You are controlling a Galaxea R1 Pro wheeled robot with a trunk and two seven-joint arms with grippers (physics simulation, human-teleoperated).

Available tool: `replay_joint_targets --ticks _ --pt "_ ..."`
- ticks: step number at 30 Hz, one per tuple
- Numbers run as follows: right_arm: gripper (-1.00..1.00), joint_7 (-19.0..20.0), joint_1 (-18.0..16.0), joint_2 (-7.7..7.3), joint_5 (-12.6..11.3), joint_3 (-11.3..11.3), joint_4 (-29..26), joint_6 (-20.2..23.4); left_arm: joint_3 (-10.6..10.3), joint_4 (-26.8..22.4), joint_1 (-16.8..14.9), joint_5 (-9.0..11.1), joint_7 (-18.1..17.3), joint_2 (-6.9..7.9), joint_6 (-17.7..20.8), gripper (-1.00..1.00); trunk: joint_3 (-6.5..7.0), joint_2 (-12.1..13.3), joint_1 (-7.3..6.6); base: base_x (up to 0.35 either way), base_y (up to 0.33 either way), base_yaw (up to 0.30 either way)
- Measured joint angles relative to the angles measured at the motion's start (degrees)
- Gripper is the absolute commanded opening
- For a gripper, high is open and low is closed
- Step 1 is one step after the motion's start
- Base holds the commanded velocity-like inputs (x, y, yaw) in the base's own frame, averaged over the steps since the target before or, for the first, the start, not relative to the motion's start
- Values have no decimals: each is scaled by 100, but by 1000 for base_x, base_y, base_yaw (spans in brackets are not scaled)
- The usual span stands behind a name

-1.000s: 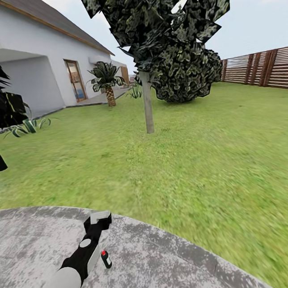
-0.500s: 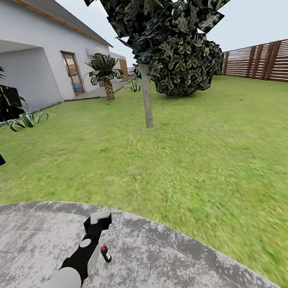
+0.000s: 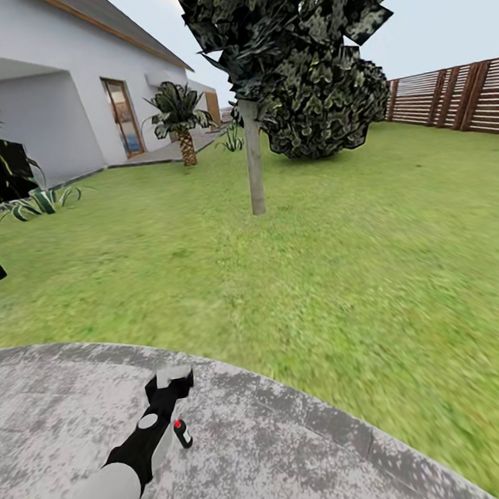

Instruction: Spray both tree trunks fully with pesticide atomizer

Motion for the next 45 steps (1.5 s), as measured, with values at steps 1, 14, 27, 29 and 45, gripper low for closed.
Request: replay_joint_targets --ticks 1,14,27,29,45 --pt "100 -4 0 0 1 0 -1 -2 0 0 0 0 0 1 0 100 -22 -1 3 0 0 0" --pt "100 -20 0 0 6 0 -3 -9 0 -3 0 0 0 7 0 100 -155 -9 18 0 0 0" --pt "100 -20 0 0 18 7 -3 -8 0 -7 0 0 0 7 0 100 -288 -17 34 0 0 0" --pt "100 -20 0 0 17 3 -3 -4 2 -8 0 0 0 7 0 100 -332 -20 39 0 0 0" --pt "100 -17 0 0 15 0 1 7 8 -7 3 0 0 25 -136 100 -687 -42 80 0 0 0"
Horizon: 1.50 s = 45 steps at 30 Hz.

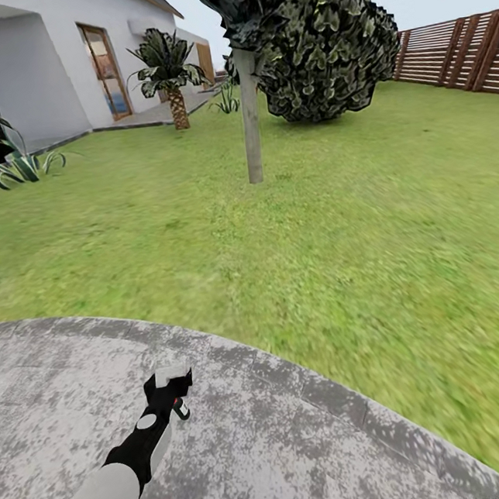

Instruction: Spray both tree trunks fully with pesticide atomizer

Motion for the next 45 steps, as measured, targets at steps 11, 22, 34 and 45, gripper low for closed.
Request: replay_joint_targets --ticks 11,22,34,45 --pt "100 4 0 0 2 0 4 1 0 7 -2 0 0 33 -102 100 -244 -15 28 0 0 0" --pt "100 6 0 0 2 0 4 1 0 7 -3 0 0 49 -109 100 -487 -29 57 0 0 0" --pt "100 6 0 0 0 0 6 1 0 -2 -3 7 0 52 -452 100 -599 -37 69 0 0 0" --pt "100 6 0 0 2 3 13 1 3 61 -3 -6 0 77 -1301 100 -599 -37 69 0 0 0"
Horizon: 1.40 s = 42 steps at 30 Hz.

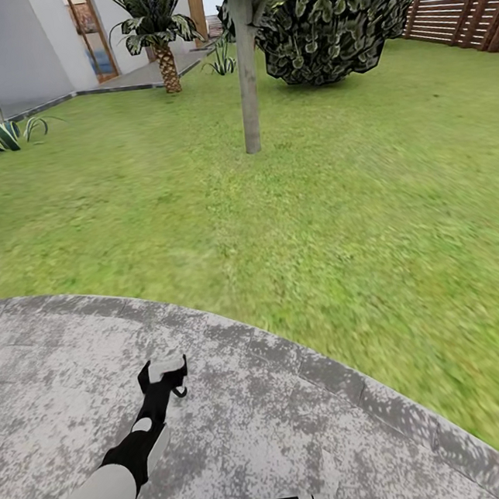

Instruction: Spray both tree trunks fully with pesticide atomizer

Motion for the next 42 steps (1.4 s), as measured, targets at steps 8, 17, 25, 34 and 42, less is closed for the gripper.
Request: replay_joint_targets --ticks 8,17,25,34,42 --pt "100 1 0 8 29 45 8 0 -2 64 0 -3 0 37 -61 100 0 0 0 0 0 0" --pt "100 4 0 9 27 45 9 -8 -8 76 0 -3 0 45 -56 100 0 0 0 0 0 0" --pt "100 4 0 9 25 42 9 -9 -18 71 0 1 24 41 -50 100 -132 -8 16 0 0 0" --pt "100 3 0 9 25 42 9 -12 -23 53 0 2 38 44 -80 100 -199 -12 23 0 0 0" --pt "100 6 0 9 25 41 9 -16 -23 52 0 7 39 45 -92 100 -310 -19 36 0 0 0"
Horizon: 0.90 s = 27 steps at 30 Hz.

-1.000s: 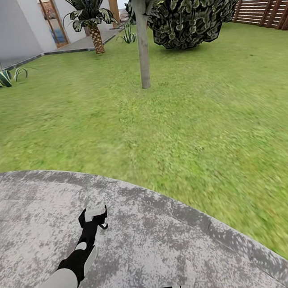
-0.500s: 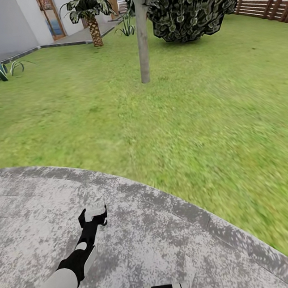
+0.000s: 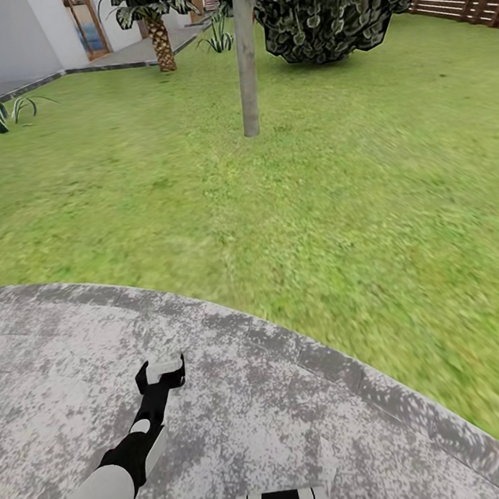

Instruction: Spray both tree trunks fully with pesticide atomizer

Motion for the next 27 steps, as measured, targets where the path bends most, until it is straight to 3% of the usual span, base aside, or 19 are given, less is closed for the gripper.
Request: replay_joint_targets --ticks 11,22,27 --pt "100 0 0 0 0 0 0 -2 12 7 0 -1 -6 1 -391 100 0 0 0 0 0 0" --pt "100 -1 0 0 0 6 0 -2 -16 33 0 5 -12 9 -406 100 0 0 0 0 0 0" --pt "100 2 0 0 0 8 -1 -2 -22 35 0 7 -12 7 -378 100 -110 -6 13 0 0 0"
